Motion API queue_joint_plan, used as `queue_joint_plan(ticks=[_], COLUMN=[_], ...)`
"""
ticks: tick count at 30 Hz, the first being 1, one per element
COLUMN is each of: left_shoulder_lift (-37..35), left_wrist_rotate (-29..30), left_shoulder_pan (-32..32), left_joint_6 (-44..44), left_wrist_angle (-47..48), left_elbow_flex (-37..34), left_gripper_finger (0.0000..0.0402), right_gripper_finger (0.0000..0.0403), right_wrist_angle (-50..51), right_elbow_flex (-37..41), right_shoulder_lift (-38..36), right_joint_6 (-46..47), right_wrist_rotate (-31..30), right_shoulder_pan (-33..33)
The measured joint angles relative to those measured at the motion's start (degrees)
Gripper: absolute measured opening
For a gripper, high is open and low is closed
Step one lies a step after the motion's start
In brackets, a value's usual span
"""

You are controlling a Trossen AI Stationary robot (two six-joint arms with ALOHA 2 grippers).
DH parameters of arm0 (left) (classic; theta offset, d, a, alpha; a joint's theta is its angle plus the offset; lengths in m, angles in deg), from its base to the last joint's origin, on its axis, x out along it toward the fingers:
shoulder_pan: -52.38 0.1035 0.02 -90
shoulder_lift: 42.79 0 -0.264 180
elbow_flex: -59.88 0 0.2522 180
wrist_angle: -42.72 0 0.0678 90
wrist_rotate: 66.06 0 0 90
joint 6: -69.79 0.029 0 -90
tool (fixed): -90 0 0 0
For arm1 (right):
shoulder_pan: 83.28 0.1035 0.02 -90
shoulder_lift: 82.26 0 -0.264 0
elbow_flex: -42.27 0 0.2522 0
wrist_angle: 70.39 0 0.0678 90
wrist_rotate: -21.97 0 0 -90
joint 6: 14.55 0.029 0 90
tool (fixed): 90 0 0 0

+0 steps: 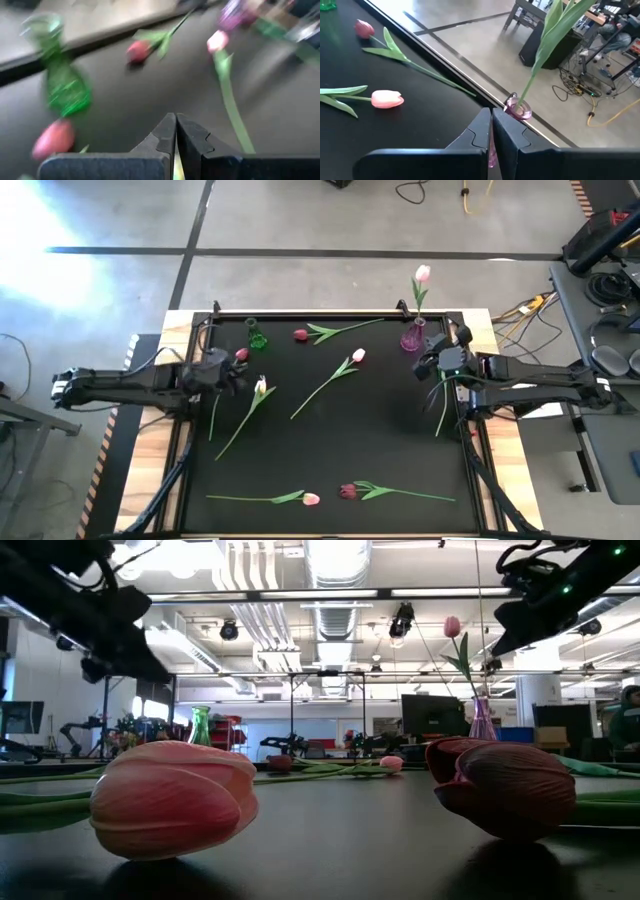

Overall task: Sort flowers into vase by color
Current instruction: Put the red flower into the green vase

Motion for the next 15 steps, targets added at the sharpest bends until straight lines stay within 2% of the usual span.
queue_joint_plan(ticks=[3,7,11,15], left_shoulder_lift=[6.12,14.13,22.17,28.10], left_wrist_rotate=[-0.09,-3.05,-6.73,-11.82], left_shoulder_pan=[0.05,1.52,5.16,11.54], left_joint_6=[-4.73,-7.02,-4.27,2.33], left_wrist_angle=[11.60,20.90,24.78,25.39], left_elbow_flex=[6.16,11.30,14.25,15.47], left_gripper_finger=[0.0000,0.0000,0.0000,0.0000], right_gripper_finger=[0.0012,0.0012,0.0012,0.0012], right_wrist_angle=[0.08,-0.10,-0.09,-0.08], right_elbow_flex=[0.32,0.32,0.32,0.32], right_shoulder_lift=[0.13,0.13,0.14,0.13], right_joint_6=[0.00,-0.06,-0.13,-0.13], right_wrist_rotate=[0.00,0.02,0.02,0.04], right_shoulder_pan=[0.01,-0.01,-0.01,-0.01])
